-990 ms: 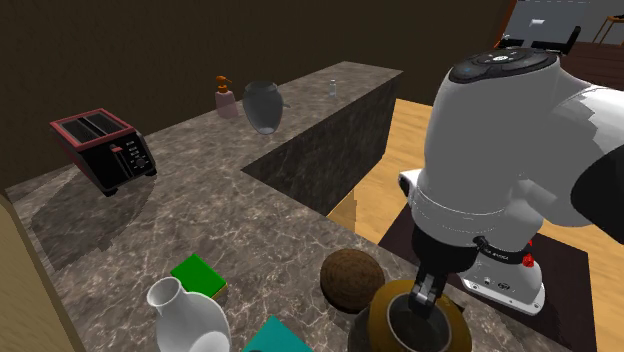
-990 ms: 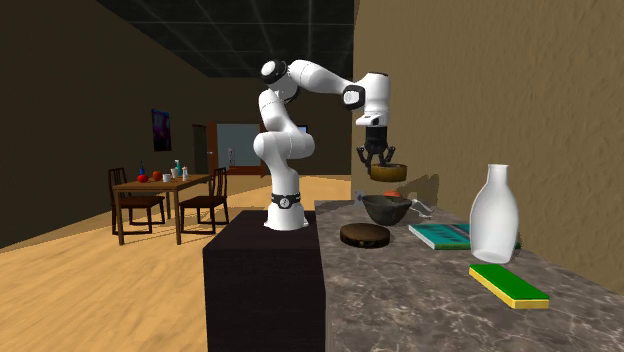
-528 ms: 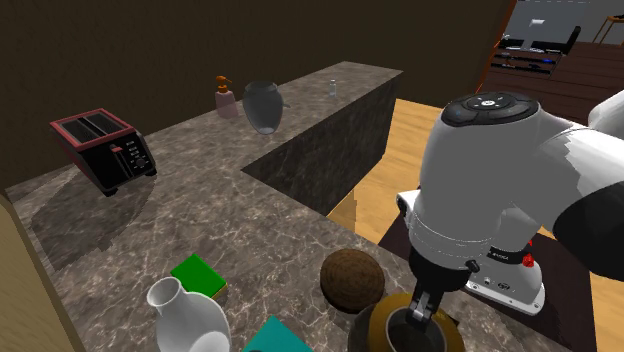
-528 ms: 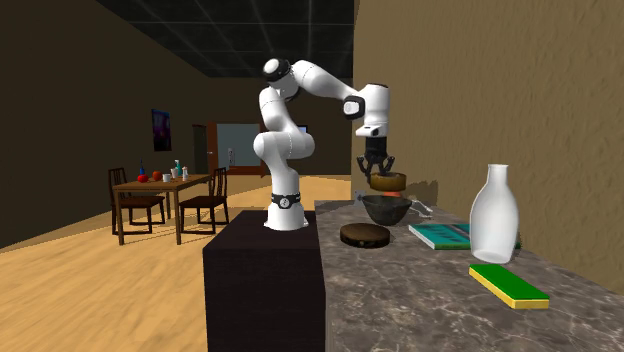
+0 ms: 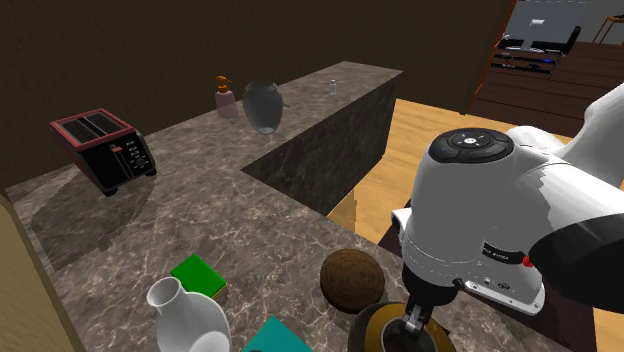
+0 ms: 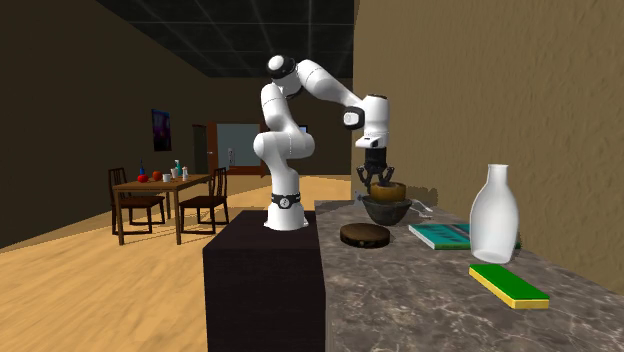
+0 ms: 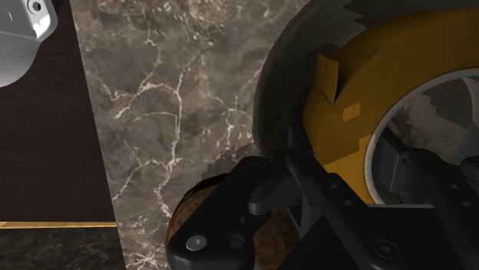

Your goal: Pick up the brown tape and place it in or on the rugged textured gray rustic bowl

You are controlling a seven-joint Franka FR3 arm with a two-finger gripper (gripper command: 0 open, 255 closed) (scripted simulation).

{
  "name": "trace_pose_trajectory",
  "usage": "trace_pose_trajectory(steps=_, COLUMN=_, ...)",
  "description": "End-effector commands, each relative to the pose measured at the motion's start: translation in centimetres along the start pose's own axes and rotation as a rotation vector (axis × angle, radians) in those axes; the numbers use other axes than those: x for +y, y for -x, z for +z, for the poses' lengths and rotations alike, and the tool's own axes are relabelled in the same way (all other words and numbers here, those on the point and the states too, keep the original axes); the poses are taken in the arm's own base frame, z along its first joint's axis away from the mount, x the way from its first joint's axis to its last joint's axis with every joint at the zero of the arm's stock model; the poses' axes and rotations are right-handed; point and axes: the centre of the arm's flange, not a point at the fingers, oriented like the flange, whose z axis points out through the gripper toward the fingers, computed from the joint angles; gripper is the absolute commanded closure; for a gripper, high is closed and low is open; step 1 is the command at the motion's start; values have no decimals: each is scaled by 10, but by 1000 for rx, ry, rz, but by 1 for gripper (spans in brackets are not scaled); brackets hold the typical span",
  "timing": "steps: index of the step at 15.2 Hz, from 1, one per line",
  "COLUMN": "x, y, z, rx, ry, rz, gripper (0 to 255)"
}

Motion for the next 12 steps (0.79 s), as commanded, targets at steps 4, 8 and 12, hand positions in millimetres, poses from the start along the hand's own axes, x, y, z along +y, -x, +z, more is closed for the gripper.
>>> trace_pose_trajectory(steps=4, x=0, y=0, z=2, rx=1, ry=-1, rz=0, gripper=255)
trace_pose_trajectory(steps=8, x=0, y=0, z=2, rx=1, ry=-1, rz=0, gripper=0)
trace_pose_trajectory(steps=12, x=0, y=0, z=2, rx=1, ry=-1, rz=0, gripper=0)
